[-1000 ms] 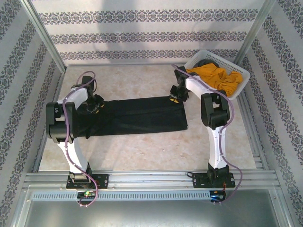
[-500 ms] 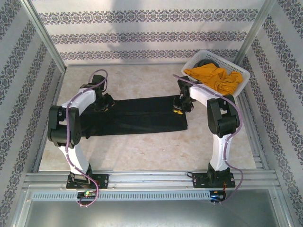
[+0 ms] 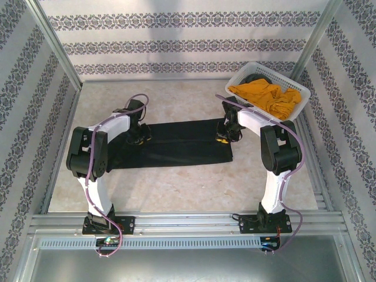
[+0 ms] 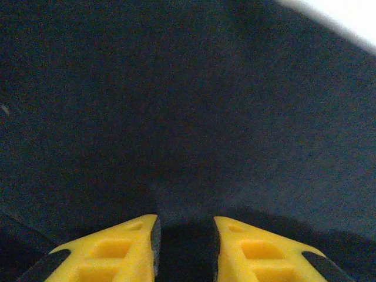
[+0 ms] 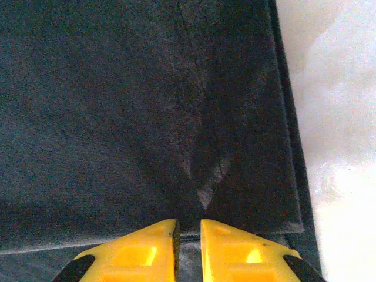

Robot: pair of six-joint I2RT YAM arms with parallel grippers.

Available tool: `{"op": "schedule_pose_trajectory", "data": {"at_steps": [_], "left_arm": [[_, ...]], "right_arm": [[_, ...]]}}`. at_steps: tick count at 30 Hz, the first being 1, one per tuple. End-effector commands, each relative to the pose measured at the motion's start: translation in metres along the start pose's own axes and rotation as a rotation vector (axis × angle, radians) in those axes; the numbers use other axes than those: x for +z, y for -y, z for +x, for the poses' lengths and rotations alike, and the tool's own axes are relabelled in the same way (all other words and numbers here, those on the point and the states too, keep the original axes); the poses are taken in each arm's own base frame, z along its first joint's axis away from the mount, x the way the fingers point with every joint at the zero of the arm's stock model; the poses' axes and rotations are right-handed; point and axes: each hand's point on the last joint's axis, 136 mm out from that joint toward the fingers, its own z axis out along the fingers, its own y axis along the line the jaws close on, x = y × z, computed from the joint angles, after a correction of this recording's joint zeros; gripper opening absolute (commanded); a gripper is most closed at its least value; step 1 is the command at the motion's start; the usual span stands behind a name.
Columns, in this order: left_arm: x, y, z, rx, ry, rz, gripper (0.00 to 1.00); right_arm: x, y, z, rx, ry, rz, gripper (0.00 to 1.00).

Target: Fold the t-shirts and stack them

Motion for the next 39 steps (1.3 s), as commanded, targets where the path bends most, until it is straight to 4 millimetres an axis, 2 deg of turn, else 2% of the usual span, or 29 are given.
{"op": "schedule_pose_trajectory", "data": {"at_steps": [1,6,9,12,15,18,20,22,25,29,32,39], "left_arm": [[-0.007,0.004,0.017,0.042,-0.006,0.001,0.27],[-0.01,0.005,0.038,0.018,-0.046,0.026,0.24],[-0.031,0.011,0.036,-0.003,0.008,0.066,0.25],[-0.06,0.008,0.028,-0.03,0.097,0.066,0.37],[-0.08,-0.004,0.024,-0.093,0.149,0.059,0.38],[-0.088,-0.037,0.025,-0.216,0.16,0.005,0.38],[-0.088,-0.058,0.023,-0.285,0.157,-0.013,0.43],[-0.087,-0.066,0.018,-0.304,0.16,0.017,0.46],[-0.085,-0.07,0.007,-0.187,0.165,0.0,0.47],[-0.064,-0.079,0.007,-0.023,0.108,-0.071,0.5],[-0.051,-0.079,0.007,0.048,0.102,-0.063,0.51],[-0.037,-0.088,0.013,0.063,0.074,-0.091,0.47]], "right_arm": [[0.0,0.005,0.002,-0.013,0.002,0.019,0.19],[-0.004,0.006,-0.001,-0.014,0.022,0.021,0.19],[-0.009,0.004,-0.003,-0.019,0.04,0.018,0.19],[-0.014,0.001,-0.005,-0.025,0.061,0.013,0.19],[-0.02,-0.008,-0.004,-0.039,0.098,-0.008,0.18],[-0.025,-0.027,0.001,-0.072,0.13,-0.043,0.18],[-0.024,-0.044,0.005,-0.094,0.135,-0.073,0.18],[-0.024,-0.06,0.008,-0.113,0.138,-0.106,0.18],[-0.021,-0.085,0.013,-0.148,0.126,-0.162,0.19],[-0.019,-0.119,0.019,-0.198,0.09,-0.272,0.21],[-0.022,-0.128,0.02,-0.222,0.083,-0.289,0.21],[-0.026,-0.128,0.019,-0.213,0.08,-0.302,0.21]]}}
